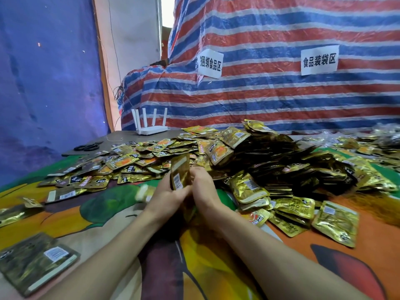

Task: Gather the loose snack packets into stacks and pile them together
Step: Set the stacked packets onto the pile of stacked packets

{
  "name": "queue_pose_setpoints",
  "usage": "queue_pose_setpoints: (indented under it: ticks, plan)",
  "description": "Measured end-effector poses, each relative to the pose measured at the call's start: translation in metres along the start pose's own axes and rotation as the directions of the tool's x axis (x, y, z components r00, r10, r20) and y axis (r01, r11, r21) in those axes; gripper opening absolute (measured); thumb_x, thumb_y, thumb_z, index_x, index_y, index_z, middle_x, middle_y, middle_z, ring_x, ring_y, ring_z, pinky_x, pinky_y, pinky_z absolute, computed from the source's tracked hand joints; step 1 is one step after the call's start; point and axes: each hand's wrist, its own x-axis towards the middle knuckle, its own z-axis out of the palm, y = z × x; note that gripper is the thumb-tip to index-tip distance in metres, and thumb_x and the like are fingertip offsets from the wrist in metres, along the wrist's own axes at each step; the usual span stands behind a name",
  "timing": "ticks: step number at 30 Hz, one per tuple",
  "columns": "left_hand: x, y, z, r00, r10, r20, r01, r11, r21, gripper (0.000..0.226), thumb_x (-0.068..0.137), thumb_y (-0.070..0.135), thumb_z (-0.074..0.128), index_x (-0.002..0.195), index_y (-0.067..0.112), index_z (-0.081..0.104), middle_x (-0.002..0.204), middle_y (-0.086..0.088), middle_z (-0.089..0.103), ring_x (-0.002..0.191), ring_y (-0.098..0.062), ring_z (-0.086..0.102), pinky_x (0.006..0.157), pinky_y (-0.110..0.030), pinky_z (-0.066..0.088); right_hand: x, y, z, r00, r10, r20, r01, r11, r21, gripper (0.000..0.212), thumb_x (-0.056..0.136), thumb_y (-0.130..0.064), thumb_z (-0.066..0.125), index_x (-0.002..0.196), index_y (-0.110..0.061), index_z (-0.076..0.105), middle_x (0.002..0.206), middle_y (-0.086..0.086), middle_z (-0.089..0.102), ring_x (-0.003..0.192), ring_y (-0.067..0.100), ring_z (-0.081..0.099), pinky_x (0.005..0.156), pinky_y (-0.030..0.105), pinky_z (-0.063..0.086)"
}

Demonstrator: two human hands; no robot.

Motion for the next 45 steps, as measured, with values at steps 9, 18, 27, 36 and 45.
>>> queue_pose_setpoints:
  ticks: [9, 18, 27, 36, 45]
  plan:
    - [-0.006, 0.003, 0.005, 0.999, 0.012, 0.032, -0.015, 0.996, 0.092, 0.029, 0.057, 0.009, 0.066, 0.07, 0.032, 0.076, 0.072, 0.003, 0.072, 0.07, -0.014, 0.069, 0.065, -0.03, 0.055, -0.01, -0.027, -0.025, 0.959, -0.22, -0.181, 0.216, 0.975, -0.045, 0.007, 0.095, -0.022, 0.053, 0.1, -0.025, 0.058, 0.1, -0.002, 0.064, 0.095, 0.015, 0.065, 0.081, 0.032, 0.058]
    - [-0.013, 0.003, 0.003, 0.979, 0.159, 0.131, -0.183, 0.964, 0.193, 0.028, 0.065, 0.01, 0.068, 0.093, 0.01, 0.07, 0.092, -0.013, 0.073, 0.085, -0.027, 0.071, 0.076, -0.038, 0.056, -0.049, -0.048, -0.153, 0.968, -0.213, -0.134, 0.022, 0.603, -0.797, 0.014, 0.082, -0.031, 0.06, 0.092, -0.026, 0.068, 0.09, -0.004, 0.069, 0.086, 0.021, 0.066, 0.079, 0.039, 0.057]
    - [-0.008, 0.0, 0.003, 0.981, 0.138, 0.135, -0.16, 0.973, 0.169, 0.032, 0.061, 0.009, 0.067, 0.093, 0.006, 0.069, 0.092, -0.017, 0.072, 0.086, -0.029, 0.07, 0.076, -0.04, 0.056, -0.065, -0.022, -0.314, 0.914, -0.044, -0.404, -0.39, 0.188, -0.901, 0.018, 0.084, -0.012, 0.065, 0.097, -0.017, 0.078, 0.097, 0.008, 0.075, 0.086, 0.027, 0.068, 0.075, 0.037, 0.058]
    - [-0.006, -0.002, 0.0, 0.983, 0.103, 0.149, -0.125, 0.982, 0.144, 0.037, 0.062, 0.006, 0.066, 0.098, 0.007, 0.069, 0.09, -0.009, 0.073, 0.083, -0.019, 0.071, 0.068, -0.023, 0.058, -0.053, -0.006, -0.321, 0.896, -0.057, -0.441, -0.437, 0.073, -0.897, 0.017, 0.087, -0.012, 0.059, 0.101, -0.018, 0.068, 0.088, 0.006, 0.067, 0.083, 0.028, 0.064, 0.074, 0.037, 0.057]
    - [-0.004, -0.004, -0.001, 0.981, 0.11, 0.16, -0.133, 0.981, 0.141, 0.039, 0.076, -0.021, 0.067, 0.099, 0.01, 0.068, 0.089, -0.011, 0.071, 0.082, -0.023, 0.07, 0.069, -0.023, 0.057, -0.057, -0.025, -0.323, 0.831, -0.253, -0.496, -0.496, 0.068, -0.866, 0.023, 0.083, -0.019, 0.066, 0.067, -0.009, 0.053, 0.065, 0.007, 0.056, 0.057, 0.023, 0.052, 0.059, 0.031, 0.041]
